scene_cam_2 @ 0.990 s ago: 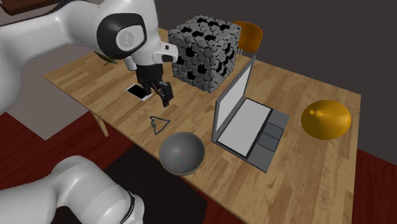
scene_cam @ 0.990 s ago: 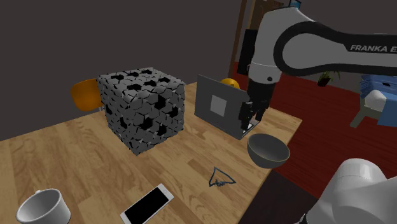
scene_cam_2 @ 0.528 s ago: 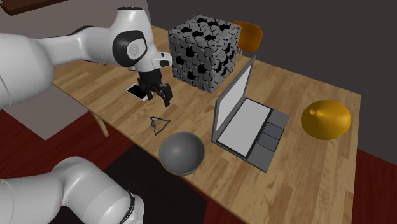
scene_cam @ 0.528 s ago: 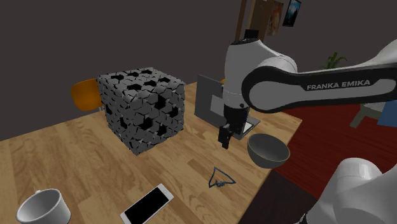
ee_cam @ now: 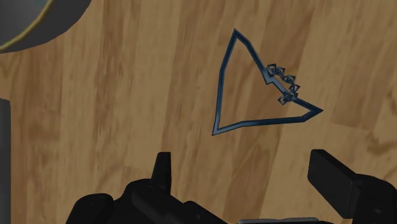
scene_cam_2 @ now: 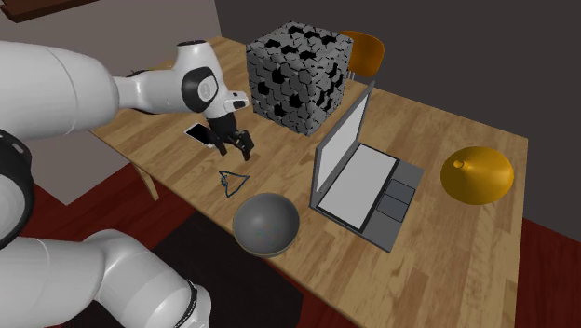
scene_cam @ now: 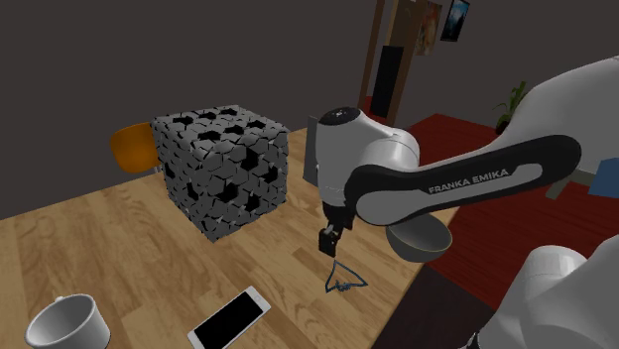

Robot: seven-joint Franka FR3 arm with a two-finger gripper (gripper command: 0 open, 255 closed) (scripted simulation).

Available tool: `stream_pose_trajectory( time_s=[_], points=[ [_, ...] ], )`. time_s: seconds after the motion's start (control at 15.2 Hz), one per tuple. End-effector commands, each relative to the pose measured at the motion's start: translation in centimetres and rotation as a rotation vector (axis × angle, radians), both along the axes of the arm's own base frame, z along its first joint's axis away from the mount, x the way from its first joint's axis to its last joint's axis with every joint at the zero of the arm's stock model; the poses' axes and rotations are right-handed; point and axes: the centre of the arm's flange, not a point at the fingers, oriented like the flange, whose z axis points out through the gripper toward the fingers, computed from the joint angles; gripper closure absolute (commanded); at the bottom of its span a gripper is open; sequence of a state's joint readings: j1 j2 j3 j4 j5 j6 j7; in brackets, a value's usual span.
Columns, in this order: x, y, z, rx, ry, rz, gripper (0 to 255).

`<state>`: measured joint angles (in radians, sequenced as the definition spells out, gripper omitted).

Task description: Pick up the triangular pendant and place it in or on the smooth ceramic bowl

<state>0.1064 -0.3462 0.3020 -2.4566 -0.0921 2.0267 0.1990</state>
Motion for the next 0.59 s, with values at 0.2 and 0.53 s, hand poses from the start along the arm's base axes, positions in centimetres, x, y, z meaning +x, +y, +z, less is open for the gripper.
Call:
stream_pose_trajectory(
  time_s=[0.2, 0.53],
  points=[
    [-0.1, -0.4, -2.6, -0.002, -0.001, 0.003, 0],
    [-0.1, -0.5, -2.9, -0.002, -0.001, 0.003, 0]
  ],
)
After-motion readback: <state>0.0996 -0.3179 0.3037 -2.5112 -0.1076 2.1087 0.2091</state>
